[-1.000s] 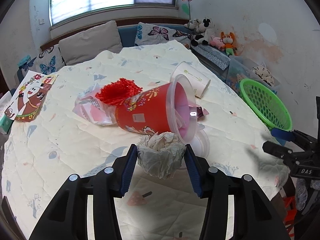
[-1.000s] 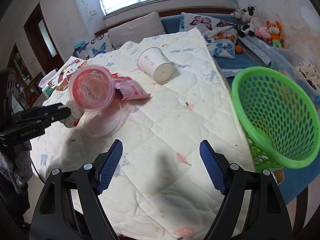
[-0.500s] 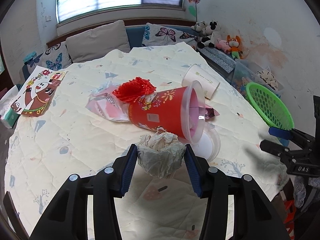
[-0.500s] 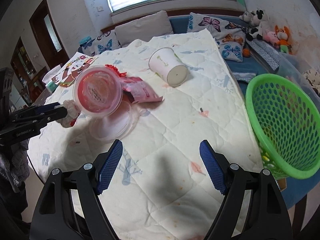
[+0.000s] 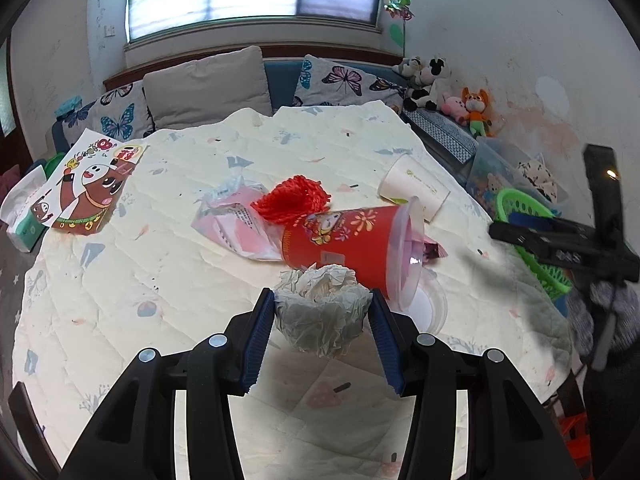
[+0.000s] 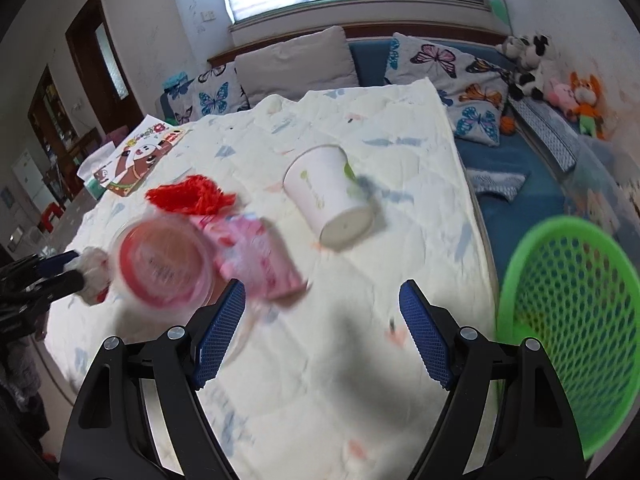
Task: Collect trash
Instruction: 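Grasp the white paper cup with the right tool while the left tool holds the tissue, then carry both items over the green basket and open the right tool to drop the cup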
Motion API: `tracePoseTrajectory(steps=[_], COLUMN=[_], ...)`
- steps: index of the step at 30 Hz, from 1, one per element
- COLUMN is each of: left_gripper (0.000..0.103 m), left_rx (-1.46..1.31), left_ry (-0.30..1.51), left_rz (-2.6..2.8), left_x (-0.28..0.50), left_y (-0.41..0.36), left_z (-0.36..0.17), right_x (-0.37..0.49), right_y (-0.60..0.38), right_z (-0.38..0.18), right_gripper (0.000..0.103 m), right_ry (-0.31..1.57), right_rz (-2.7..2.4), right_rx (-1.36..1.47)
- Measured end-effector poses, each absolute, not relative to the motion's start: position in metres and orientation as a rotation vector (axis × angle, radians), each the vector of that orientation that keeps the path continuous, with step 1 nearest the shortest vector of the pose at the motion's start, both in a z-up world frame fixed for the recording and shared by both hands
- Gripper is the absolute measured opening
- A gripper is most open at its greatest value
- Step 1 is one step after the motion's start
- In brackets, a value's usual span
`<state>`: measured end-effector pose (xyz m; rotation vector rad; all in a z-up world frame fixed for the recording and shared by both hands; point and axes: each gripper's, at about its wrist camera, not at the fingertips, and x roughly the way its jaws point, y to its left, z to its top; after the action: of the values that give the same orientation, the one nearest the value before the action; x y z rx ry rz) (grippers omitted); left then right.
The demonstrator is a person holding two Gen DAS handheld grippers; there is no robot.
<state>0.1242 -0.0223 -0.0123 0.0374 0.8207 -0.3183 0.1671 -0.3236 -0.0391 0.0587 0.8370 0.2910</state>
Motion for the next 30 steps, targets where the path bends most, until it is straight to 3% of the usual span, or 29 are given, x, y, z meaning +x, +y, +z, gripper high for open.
tracePoseTrajectory(steps=[18,22,30], left_gripper=[0.047,0.047,0.047], left_rx=[0.009,0.006,0.006], left_ry=[0.808,0.810,0.809], left_rz=[-0.299,-0.299,-0.307], left_x=[0.151,0.155,0.155], left_y=[-0.007,-0.006,-0.011], left_z=[0.001,0.001,0.003], right_x=[0.277,0.284,0.274], right_y=[-0.297,-0.294,-0.296], right_z=[-0.080,-0.086,-0.080], right_gripper=[0.079,0.070,0.067], right_ry=[0.915,0.925,0.893], right_rz=[0.333,0.338,0.325], right_rx=[-0.051,-0.066,-0.064])
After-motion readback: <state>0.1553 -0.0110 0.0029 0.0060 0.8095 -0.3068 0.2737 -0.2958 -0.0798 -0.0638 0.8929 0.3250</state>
